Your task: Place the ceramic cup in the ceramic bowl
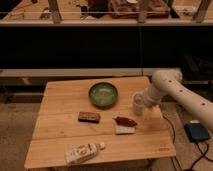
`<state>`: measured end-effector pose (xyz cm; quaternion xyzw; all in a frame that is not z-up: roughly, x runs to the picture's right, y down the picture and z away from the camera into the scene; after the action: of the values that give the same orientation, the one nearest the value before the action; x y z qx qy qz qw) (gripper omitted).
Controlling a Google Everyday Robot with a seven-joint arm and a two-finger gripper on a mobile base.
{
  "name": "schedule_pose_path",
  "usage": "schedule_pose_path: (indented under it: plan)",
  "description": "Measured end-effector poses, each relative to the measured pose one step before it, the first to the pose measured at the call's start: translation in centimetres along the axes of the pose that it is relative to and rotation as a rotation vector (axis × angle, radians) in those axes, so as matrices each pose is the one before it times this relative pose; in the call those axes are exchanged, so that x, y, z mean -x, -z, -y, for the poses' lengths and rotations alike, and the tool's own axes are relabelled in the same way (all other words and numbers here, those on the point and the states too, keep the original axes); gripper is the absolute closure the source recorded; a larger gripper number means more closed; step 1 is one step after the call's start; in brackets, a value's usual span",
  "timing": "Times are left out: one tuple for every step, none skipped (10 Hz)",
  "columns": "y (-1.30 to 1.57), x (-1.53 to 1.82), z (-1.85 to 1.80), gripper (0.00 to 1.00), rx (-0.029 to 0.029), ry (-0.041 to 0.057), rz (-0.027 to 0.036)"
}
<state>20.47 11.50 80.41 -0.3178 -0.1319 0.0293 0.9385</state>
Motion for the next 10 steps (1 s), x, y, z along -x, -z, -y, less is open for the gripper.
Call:
schedule_pose_path:
  plan:
    - [-0.853,0.140,-0.278,0.20,0.00910,0.00026,-0.00164]
    - [-0.865,0.389,-0.110,0.24,0.00656,0.00208,-0.00002]
    - [-0.334,0.305,0.206,0.30,-0.00384,0.00221,0.00203]
    - [0.110,-0.148,0.325,0.40,-0.00677,-0.00336,0.00157]
    - [0.694,-0.229,0.345,0.47,-0.00600,-0.00111,0.00173]
    - [0.671,-0.151,0.069,0.49,-0.00311,-0.00370,0.00170]
    - [0.204,0.134,-0.047,0.56,0.00387,-0.00009,0.00161]
    - [-0.322,0.146,0.200,0.67,-0.00132,0.00085,0.00388]
    - [-0.692,0.130,0.086,0.72,-0.00044,0.00276,-0.00075]
    - [-0.279,0.081,0.180,0.72,-0.00217,0.00057,0.00081]
